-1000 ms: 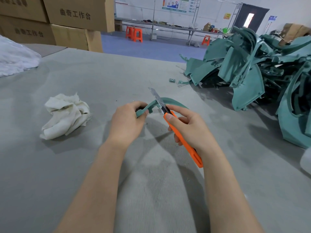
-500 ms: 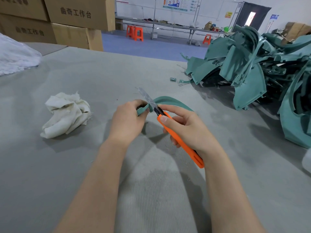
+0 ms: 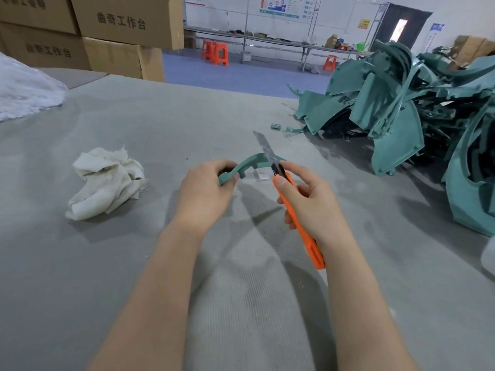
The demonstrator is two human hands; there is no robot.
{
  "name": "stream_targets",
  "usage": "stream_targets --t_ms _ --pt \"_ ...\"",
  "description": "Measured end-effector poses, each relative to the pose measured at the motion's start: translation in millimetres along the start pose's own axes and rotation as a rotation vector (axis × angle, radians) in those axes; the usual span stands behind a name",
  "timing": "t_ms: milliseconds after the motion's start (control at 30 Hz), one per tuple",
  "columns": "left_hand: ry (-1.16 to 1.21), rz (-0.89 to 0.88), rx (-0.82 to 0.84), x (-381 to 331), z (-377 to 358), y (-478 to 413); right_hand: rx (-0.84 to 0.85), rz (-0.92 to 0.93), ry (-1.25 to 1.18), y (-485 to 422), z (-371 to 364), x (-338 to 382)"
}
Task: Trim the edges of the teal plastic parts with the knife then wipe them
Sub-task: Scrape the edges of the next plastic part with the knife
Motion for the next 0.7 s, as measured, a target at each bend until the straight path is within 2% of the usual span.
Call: stream_targets --t_ms 100,367,700 --pt "0.006 -0.012 0.008 -1 0 0 -0.017 -0.015 0.037 -3 -1 -5" --pt "0.009 -0.026 -0.001 -1 0 0 0.112 0.007 0.057 2 -9 -3" --pt "0.008 -0.028 0.001 0 0 -1 0.156 0.013 0.056 4 -9 -2"
Point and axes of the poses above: each hand's wrist, its own y-axis away from the middle knuckle, its own z-axis out of the back of the hand, x = y × z, the point moved 5 cm from there along -y, towards the middle knuckle, and after that the axes turned 15 degrees about -z, right-handed, at the moved point
